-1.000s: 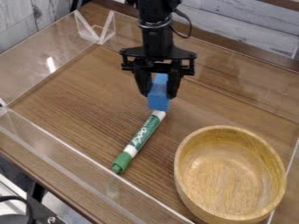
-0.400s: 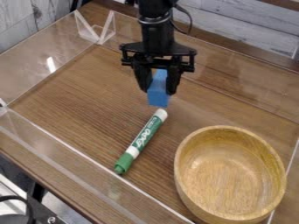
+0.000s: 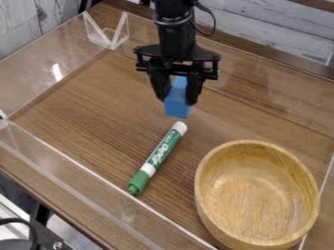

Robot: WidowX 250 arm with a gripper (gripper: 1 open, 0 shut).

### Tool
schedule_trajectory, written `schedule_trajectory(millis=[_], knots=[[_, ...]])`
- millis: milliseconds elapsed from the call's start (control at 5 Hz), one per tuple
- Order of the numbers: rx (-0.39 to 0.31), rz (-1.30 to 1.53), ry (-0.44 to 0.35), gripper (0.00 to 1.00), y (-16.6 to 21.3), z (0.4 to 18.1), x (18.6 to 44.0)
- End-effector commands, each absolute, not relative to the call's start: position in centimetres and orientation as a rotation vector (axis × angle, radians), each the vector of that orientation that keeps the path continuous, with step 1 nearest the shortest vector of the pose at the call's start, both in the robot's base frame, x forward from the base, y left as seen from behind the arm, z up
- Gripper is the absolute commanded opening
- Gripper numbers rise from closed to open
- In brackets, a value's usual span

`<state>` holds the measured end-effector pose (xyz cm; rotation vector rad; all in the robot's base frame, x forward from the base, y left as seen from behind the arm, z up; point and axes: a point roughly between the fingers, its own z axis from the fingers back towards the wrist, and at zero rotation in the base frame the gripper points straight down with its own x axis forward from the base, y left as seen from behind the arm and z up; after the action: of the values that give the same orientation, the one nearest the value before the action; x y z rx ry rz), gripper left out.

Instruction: Put the blue block in the brown bowl

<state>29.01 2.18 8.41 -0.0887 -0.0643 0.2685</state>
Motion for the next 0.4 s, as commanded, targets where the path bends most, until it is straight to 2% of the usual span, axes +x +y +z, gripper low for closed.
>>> schedule_trajectory(millis=[0, 200], knots=[[-0.085, 0.241, -0.141, 0.00, 1.94, 10.52, 29.45], [-0.083, 0.226, -0.146, 0.00, 1.75, 10.63, 29.32]])
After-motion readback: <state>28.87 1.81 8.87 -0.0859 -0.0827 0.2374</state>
